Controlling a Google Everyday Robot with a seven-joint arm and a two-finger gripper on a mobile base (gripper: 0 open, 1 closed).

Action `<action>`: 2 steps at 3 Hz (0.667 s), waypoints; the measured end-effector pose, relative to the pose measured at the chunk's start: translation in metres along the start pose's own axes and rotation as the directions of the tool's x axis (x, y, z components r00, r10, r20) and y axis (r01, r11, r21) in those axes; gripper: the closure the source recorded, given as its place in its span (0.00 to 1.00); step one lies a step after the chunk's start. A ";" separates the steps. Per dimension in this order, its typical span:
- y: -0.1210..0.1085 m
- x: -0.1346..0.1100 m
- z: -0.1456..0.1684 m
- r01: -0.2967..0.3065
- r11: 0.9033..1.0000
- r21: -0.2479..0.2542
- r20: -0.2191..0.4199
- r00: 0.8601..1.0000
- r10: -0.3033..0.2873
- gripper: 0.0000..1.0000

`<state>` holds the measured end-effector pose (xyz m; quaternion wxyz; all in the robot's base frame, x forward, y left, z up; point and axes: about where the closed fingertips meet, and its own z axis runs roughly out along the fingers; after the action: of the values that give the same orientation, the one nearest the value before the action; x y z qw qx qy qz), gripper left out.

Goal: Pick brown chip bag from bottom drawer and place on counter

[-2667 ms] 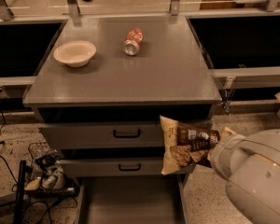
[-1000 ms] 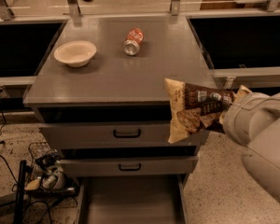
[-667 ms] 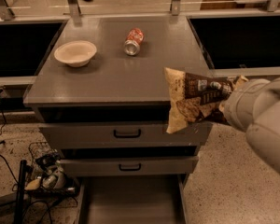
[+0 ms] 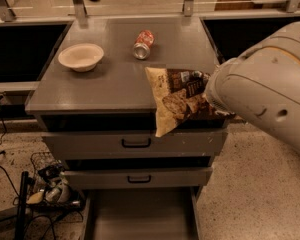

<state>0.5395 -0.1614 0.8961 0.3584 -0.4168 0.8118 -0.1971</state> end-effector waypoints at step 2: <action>-0.011 0.007 0.003 -0.023 0.999 0.025 -0.023 0.999 0.023 1.00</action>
Offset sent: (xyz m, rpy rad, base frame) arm 0.0029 -0.0148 0.0057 -0.0054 -0.0181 -0.0533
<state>0.5451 -0.1737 0.8984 0.3564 -0.4006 0.8181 -0.2076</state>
